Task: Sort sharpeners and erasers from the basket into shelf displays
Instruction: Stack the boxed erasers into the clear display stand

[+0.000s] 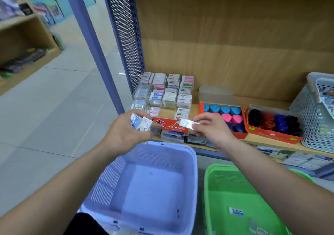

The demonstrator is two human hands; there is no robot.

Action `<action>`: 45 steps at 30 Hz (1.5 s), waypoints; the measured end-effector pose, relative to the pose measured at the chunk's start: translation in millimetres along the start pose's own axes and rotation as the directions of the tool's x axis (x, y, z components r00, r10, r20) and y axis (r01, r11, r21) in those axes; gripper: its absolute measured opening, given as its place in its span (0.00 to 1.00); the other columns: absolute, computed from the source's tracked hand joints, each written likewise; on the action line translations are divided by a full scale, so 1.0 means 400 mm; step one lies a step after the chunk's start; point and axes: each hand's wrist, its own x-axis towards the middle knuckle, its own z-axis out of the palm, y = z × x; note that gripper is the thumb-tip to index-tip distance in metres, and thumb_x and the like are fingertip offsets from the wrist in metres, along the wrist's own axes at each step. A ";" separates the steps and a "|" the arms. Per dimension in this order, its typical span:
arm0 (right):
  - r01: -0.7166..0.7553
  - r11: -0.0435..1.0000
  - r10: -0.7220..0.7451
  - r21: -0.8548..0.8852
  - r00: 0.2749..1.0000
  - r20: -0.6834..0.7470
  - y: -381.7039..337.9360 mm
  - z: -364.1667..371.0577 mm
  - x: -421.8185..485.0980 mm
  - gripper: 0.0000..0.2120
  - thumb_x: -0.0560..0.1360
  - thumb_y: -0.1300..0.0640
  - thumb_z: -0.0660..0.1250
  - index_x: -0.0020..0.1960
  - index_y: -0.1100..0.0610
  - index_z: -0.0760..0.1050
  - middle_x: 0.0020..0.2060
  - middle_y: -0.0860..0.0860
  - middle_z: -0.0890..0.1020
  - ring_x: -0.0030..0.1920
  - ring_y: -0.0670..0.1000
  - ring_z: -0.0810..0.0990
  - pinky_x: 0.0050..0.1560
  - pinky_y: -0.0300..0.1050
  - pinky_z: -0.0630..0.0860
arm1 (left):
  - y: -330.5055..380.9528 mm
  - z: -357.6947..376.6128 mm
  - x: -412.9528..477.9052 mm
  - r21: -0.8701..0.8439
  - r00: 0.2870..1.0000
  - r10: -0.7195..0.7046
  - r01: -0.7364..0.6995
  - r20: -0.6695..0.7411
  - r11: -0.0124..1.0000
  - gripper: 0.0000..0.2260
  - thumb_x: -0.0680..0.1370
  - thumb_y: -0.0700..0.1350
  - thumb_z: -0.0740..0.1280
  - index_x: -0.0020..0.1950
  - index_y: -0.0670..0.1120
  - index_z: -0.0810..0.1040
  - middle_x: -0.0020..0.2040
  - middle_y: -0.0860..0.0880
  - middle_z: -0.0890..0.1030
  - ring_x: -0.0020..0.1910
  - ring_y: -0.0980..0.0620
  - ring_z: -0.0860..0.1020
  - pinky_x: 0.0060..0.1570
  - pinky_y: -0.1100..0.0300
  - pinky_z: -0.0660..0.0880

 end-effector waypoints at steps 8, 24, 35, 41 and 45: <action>0.082 0.942 -0.070 -0.324 0.996 0.050 0.036 0.107 0.283 0.10 0.72 0.66 0.75 0.49 0.54 0.79 0.45 0.50 0.82 0.44 0.49 0.82 0.43 0.41 0.81 | -0.123 -0.024 0.143 -0.007 0.996 -0.072 0.072 -0.051 0.997 0.15 0.67 0.33 0.77 0.47 0.49 0.82 0.35 0.52 0.81 0.32 0.53 0.77 0.34 0.57 0.77; 0.355 0.326 -0.150 -0.876 0.934 0.323 0.127 0.207 0.539 0.06 0.78 0.52 0.67 0.51 0.47 0.83 0.49 0.45 0.85 0.48 0.49 0.82 0.50 0.52 0.82 | -0.173 0.037 0.249 -0.163 0.991 -0.127 0.132 0.037 0.978 0.14 0.69 0.33 0.77 0.51 0.47 0.82 0.39 0.48 0.84 0.36 0.51 0.80 0.44 0.46 0.84; 0.398 0.848 -0.278 -0.349 0.896 0.346 -0.048 0.177 0.346 0.06 0.80 0.54 0.69 0.53 0.52 0.84 0.44 0.46 0.86 0.42 0.47 0.83 0.44 0.42 0.78 | -0.155 0.058 0.251 -0.197 0.990 -0.129 0.137 0.055 0.971 0.16 0.67 0.34 0.78 0.52 0.47 0.82 0.37 0.53 0.84 0.36 0.54 0.81 0.42 0.56 0.81; 0.332 0.927 -0.220 -0.176 0.859 0.462 -0.103 0.196 0.228 0.09 0.70 0.56 0.79 0.49 0.56 0.83 0.36 0.49 0.83 0.36 0.46 0.81 0.45 0.48 0.80 | -0.133 0.075 0.244 -0.121 0.994 -0.091 0.097 0.057 0.988 0.16 0.67 0.36 0.77 0.51 0.48 0.80 0.34 0.54 0.81 0.31 0.55 0.76 0.34 0.60 0.76; 0.343 0.917 -0.194 -0.203 0.830 0.523 -0.114 0.181 0.215 0.10 0.72 0.60 0.78 0.53 0.56 0.85 0.35 0.45 0.82 0.37 0.45 0.79 0.45 0.44 0.79 | -0.122 0.083 0.235 -0.086 0.993 -0.073 0.081 0.092 0.993 0.14 0.68 0.36 0.76 0.51 0.46 0.80 0.32 0.54 0.79 0.30 0.55 0.75 0.33 0.60 0.74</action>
